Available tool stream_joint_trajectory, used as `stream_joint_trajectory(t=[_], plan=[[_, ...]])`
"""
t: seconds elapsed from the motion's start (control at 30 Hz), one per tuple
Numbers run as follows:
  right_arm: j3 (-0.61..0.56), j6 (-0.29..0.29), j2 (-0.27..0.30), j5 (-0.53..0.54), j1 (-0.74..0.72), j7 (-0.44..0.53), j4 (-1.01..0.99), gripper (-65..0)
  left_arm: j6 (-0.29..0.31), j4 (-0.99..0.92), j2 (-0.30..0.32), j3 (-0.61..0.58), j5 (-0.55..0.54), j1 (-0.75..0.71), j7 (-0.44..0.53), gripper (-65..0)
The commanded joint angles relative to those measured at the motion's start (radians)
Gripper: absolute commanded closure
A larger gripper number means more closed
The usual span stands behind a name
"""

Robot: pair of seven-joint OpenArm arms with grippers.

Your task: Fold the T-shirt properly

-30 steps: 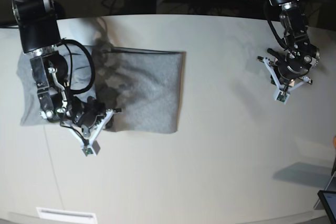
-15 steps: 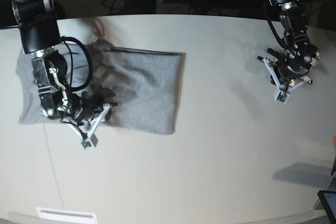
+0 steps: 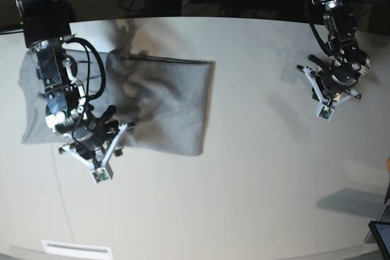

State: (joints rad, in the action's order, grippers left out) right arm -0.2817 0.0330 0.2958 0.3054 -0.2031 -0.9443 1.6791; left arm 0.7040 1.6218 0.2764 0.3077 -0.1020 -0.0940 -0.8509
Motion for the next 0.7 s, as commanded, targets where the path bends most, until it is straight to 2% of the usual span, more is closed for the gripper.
stream_joint_trajectory(t=[0.0,0.13,0.23,0.47,0.53,0.67], plan=[[0.009,0.003,0.009,0.001,0.003,0.02,0.051,-19.9,-0.006,0.056,0.008,0.006,-0.054,0.003,0.055,0.0],[0.054,0.003,0.007,-0.001,0.101,0.029,0.161,-19.9,-0.006,0.174,-0.018,-0.006,-0.183,-0.013,0.123,0.0],[0.147,0.003,0.001,-0.001,0.155,0.026,0.227,-20.2,-0.006,0.196,-0.072,-0.015,-0.201,0.004,0.177,-1.0],[0.358,0.012,0.003,0.001,0.259,0.029,0.247,-20.2,-0.006,0.193,-0.093,-0.313,-0.203,0.113,0.195,-22.3],[0.404,0.012,0.003,0.001,0.29,0.031,0.249,-20.2,-0.006,0.188,-0.119,-0.396,-0.203,0.153,0.195,-23.5],[0.46,0.012,0.003,0.001,0.33,0.031,0.246,-20.2,-0.006,0.116,-0.196,-0.485,-0.201,0.224,0.193,-23.5]])
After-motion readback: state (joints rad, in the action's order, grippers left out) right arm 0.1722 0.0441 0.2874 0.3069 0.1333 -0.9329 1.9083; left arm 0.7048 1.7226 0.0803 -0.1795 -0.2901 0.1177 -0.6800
